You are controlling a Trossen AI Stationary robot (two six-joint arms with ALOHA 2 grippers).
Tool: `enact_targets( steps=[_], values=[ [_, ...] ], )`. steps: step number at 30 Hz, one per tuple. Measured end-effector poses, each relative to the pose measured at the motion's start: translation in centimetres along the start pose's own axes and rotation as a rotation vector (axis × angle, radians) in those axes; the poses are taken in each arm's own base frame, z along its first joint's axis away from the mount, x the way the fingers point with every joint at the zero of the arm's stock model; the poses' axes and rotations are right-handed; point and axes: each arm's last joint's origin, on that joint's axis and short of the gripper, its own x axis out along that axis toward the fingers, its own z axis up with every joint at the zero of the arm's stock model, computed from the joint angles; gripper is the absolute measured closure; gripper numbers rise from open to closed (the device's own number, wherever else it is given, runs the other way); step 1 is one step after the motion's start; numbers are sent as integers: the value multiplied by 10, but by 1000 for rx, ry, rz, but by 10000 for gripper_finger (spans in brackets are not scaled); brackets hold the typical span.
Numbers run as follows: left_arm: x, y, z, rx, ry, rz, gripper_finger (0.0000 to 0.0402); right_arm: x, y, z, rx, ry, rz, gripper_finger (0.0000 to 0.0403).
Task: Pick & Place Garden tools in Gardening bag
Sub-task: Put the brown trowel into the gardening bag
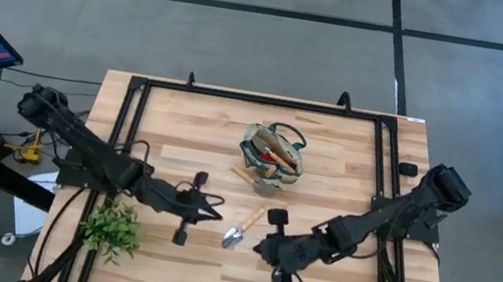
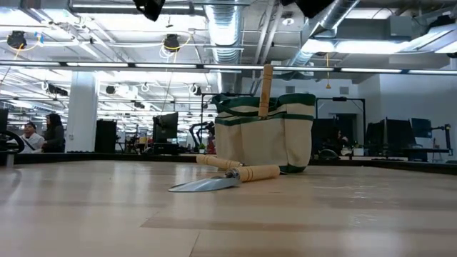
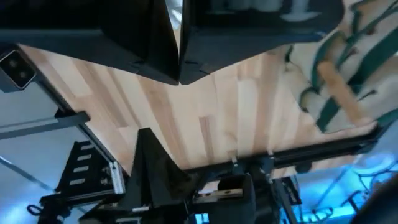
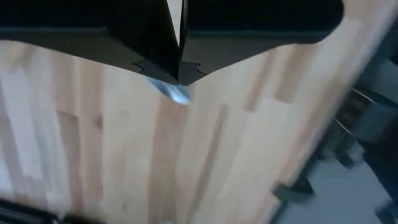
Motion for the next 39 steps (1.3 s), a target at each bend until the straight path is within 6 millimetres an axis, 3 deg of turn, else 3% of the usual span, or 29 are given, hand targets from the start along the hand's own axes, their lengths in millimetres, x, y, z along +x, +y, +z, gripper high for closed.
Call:
enact_targets(
  steps=[7, 13, 22, 25, 39],
  values=[
    [-30, 20, -35, -74, -39, 33, 400, -5, -35, -23, 46, -87, 35, 403],
    [-56, 29, -66, -91, -150, 24, 400, -25, -54, -44, 12, -153, 12, 403],
    [-76, 36, -83, -89, -293, 37, 400, -42, -78, -76, -27, -291, 55, 403],
    [-76, 36, -85, -88, -289, 45, 400, -38, -82, -84, -47, -261, 52, 403],
    [-75, 36, -88, -81, -276, 46, 400, 19, -79, -109, -113, -46, 52, 403]
  ],
)
